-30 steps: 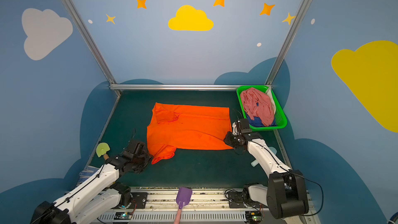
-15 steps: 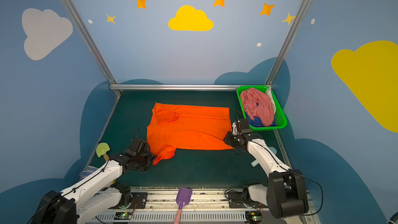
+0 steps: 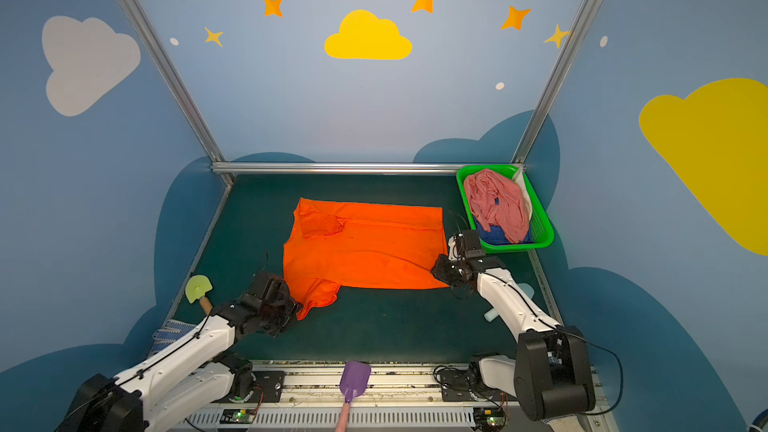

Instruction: Fold and stack the t-shirts

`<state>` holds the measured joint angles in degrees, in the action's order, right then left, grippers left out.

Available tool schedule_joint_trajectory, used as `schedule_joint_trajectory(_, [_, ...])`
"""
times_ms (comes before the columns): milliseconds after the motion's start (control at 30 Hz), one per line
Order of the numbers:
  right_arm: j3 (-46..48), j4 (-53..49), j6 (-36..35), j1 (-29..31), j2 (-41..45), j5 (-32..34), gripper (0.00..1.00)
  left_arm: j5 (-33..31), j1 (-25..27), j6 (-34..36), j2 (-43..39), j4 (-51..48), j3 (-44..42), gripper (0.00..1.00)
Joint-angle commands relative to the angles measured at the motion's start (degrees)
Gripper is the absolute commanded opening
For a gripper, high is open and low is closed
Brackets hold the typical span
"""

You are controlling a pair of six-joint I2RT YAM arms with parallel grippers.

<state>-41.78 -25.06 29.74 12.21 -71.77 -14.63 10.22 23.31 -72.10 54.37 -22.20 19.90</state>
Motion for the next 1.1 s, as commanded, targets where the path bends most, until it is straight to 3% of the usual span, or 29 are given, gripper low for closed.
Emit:
schedule_joint_trajectory(0, [0.6, 0.5, 0.3, 0.3, -0.4, -0.7, 0.29, 0.3, 0.8, -0.5, 0.7, -0.1, -0.9, 0.45])
schedule_joint_trajectory(233, [1.1, 0.4, 0.5, 0.3, -0.1, -0.6, 0.29, -0.2, 2.1, -1.0, 1.2, 0.2, -1.2, 0.37])
schedule_joint_trajectory(733, [1.0, 0.4, 0.7, 0.3, -0.7, -0.6, 0.29, -1.2, 2.7, -1.0, -3.0, -2.4, 0.1, 0.05])
schedule_joint_trajectory(1067, [-1.3, -4.3, -1.5, -0.1, -1.6, 1.8, 0.32, -3.9, 2.7, 3.3, -4.2, -6.3, 6.1, 0.05])
